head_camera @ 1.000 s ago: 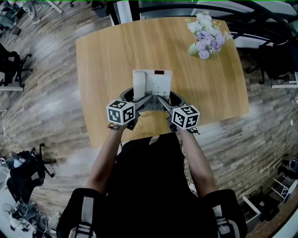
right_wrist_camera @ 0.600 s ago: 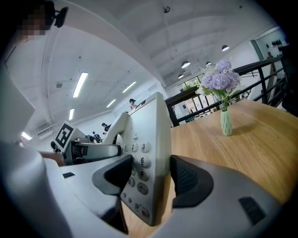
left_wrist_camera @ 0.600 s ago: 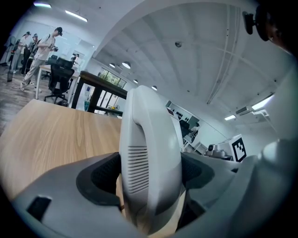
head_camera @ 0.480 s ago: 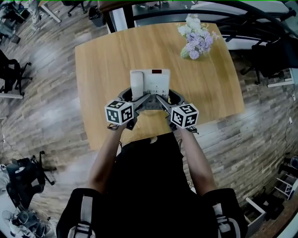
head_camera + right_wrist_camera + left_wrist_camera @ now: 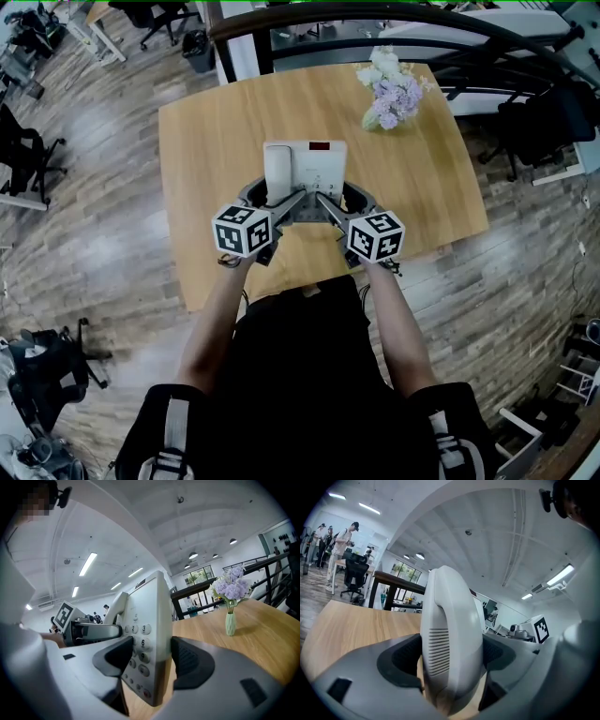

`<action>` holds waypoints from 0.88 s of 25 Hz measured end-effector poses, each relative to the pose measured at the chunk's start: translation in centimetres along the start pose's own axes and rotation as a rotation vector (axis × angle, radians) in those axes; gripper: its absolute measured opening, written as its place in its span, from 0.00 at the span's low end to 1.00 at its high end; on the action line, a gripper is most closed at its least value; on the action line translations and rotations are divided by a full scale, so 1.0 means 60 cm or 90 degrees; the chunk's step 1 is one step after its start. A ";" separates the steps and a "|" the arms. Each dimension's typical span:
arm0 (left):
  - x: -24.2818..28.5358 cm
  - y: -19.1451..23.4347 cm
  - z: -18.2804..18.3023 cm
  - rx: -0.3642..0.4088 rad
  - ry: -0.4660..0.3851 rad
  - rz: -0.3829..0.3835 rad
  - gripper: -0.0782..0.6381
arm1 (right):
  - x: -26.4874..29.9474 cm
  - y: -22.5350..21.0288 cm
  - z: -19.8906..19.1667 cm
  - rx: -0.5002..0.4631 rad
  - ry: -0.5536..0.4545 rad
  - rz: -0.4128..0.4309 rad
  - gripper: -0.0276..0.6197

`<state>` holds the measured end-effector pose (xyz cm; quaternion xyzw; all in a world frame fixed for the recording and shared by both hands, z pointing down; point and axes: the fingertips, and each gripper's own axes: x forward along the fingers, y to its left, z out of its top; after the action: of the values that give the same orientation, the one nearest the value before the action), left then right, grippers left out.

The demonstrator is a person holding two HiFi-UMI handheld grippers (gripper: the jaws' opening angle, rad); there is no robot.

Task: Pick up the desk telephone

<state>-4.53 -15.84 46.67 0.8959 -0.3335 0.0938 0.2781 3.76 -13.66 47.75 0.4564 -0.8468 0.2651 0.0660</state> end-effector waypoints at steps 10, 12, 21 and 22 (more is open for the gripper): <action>-0.031 -0.002 0.021 0.016 -0.016 -0.004 0.66 | -0.003 0.033 0.021 -0.029 -0.011 -0.003 0.46; -0.034 -0.003 0.022 0.018 -0.017 -0.005 0.66 | -0.004 0.036 0.022 -0.034 -0.010 -0.006 0.46; -0.039 -0.008 0.030 0.034 -0.021 -0.002 0.66 | -0.007 0.041 0.028 -0.037 -0.008 -0.005 0.46; -0.040 -0.008 0.031 0.034 -0.021 -0.002 0.66 | -0.007 0.043 0.028 -0.036 -0.008 -0.005 0.46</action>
<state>-6.08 -15.25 44.08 0.9050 -0.3341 0.0874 0.2483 2.15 -13.07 45.20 0.4592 -0.8527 0.2378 0.0751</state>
